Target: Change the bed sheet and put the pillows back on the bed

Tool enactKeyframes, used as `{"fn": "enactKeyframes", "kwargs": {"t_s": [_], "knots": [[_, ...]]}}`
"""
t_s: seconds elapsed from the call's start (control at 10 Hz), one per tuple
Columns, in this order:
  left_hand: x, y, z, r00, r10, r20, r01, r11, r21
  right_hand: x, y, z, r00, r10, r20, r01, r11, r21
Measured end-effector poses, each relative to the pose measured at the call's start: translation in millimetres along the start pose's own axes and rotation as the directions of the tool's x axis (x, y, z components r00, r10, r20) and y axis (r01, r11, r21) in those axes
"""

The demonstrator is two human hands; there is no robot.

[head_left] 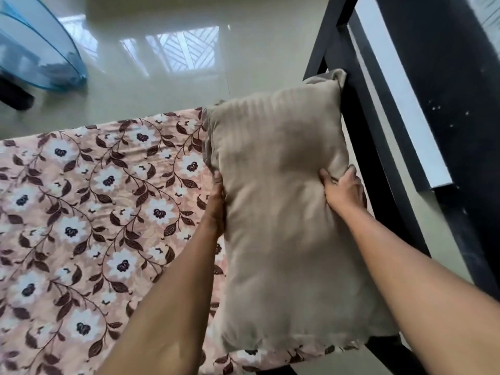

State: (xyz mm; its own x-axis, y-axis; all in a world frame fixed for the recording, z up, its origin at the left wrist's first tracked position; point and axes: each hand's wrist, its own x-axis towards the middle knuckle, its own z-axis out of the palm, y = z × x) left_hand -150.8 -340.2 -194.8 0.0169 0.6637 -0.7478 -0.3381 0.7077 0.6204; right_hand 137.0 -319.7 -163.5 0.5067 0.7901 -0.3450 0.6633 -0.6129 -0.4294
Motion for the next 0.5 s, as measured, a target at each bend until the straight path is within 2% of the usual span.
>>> {"fn": "enactKeyframes", "kwargs": {"t_s": [0.1,0.2,0.3,0.4,0.5], "knots": [[-27,-53,-11,0.998,-0.003,-0.070,0.017,0.981,0.195,-15,-14,-4,0.999,0.043,0.000,-0.043,0.997,-0.067],[-65,-111,-26,0.996,-0.067,-0.063,0.090,0.857,0.508,-48,-13,-9,0.997,0.049,0.064,-0.042,0.993,-0.114],[-89,-141,-48,0.982,-0.187,-0.031,0.162,0.740,0.653,-90,0,-11,0.989,0.011,0.145,0.004,0.994,-0.105],[-136,-87,-45,0.988,-0.150,-0.035,0.111,0.537,0.836,-139,17,-19,0.980,0.017,0.201,0.008,0.993,-0.120],[-178,-42,-49,1.000,0.004,-0.014,0.012,0.345,0.939,-189,23,-27,0.971,0.030,0.236,-0.004,0.994,-0.107]]}}
